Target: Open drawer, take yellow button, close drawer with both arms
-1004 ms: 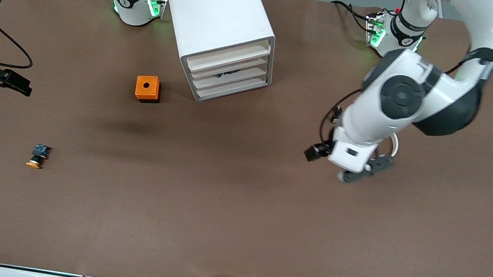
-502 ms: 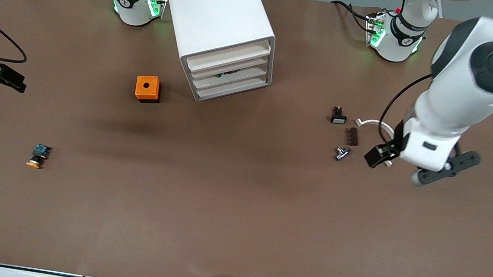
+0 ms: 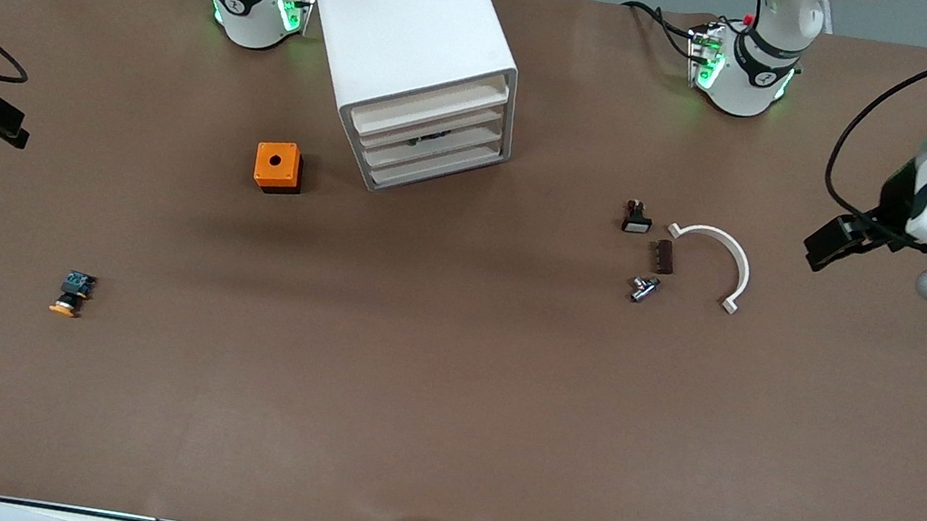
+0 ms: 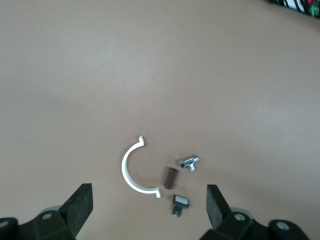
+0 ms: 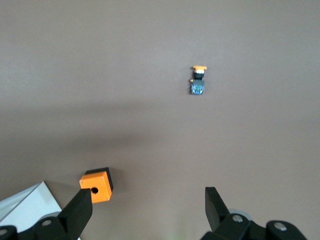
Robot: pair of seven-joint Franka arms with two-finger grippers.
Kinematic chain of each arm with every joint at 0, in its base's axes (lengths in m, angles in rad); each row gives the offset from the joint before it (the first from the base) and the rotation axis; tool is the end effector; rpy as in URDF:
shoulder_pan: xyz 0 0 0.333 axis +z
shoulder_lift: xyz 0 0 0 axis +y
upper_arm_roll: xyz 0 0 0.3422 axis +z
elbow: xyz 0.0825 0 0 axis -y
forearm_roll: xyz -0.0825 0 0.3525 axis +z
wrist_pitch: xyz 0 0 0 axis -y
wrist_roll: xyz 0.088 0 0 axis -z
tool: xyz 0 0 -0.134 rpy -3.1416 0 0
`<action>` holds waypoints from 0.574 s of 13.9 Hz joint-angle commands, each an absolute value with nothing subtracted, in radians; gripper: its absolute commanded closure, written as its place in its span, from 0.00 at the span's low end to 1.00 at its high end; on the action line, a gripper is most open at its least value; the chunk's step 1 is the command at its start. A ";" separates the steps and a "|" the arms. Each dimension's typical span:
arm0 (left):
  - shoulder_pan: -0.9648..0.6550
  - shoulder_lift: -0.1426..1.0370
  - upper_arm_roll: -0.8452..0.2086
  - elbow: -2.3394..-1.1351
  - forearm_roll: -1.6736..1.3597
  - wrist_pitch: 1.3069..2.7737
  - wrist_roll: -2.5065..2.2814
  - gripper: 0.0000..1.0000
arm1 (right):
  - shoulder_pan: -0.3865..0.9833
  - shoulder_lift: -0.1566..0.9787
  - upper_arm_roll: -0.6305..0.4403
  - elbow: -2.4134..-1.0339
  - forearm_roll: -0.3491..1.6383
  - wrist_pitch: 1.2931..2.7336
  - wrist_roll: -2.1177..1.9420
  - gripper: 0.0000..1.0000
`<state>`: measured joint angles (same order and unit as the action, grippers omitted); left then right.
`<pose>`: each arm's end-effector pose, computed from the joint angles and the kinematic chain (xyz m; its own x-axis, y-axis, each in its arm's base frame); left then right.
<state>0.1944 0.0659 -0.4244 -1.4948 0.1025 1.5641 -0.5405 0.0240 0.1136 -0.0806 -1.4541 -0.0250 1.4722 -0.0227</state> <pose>0.5340 -0.1023 0.6248 0.9509 0.3059 0.0467 0.3083 -0.9494 -0.0598 0.5468 -0.0318 0.6057 0.9947 -0.0365 -0.0957 -0.0335 -0.9989 0.0320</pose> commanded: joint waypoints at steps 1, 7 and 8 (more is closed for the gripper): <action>0.184 0.005 -0.353 -1.523 0.054 1.517 -0.383 0.00 | 0.037 0.124 -0.083 -1.424 -0.025 1.398 -0.020 0.00; -0.012 -0.139 -0.086 -1.672 -0.031 1.473 -0.207 0.00 | 0.054 0.081 -0.083 -1.424 -0.025 1.369 -0.031 0.00; -0.020 -0.155 -0.083 -1.686 -0.031 1.480 -0.207 0.00 | 0.051 0.081 -0.078 -1.422 -0.025 1.350 -0.031 0.00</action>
